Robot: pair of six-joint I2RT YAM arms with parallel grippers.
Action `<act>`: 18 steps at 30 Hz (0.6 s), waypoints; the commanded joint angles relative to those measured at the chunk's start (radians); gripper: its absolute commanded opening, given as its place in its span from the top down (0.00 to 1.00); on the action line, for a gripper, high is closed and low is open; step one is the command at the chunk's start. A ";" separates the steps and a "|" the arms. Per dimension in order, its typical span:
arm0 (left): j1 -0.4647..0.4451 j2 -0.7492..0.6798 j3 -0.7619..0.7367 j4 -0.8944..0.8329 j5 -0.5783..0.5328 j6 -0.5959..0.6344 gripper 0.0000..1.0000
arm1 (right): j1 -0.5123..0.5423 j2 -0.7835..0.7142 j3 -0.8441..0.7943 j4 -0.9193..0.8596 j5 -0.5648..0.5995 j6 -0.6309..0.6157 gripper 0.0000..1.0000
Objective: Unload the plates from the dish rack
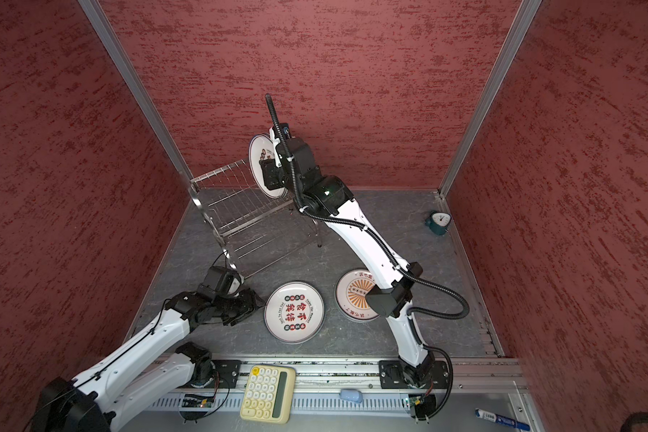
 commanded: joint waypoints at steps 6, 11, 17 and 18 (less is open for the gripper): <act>-0.026 -0.044 0.140 -0.107 -0.040 0.037 0.36 | 0.035 -0.064 -0.014 0.026 0.176 -0.062 0.42; -0.039 -0.035 0.238 -0.134 -0.023 0.052 0.36 | 0.036 -0.096 -0.074 0.063 0.219 -0.079 0.42; -0.112 0.027 0.550 -0.225 -0.053 0.094 0.36 | -0.027 -0.058 0.022 -0.024 0.155 -0.017 0.41; -0.120 0.051 0.615 -0.245 -0.066 0.111 0.35 | -0.047 -0.049 0.045 -0.044 0.124 -0.008 0.41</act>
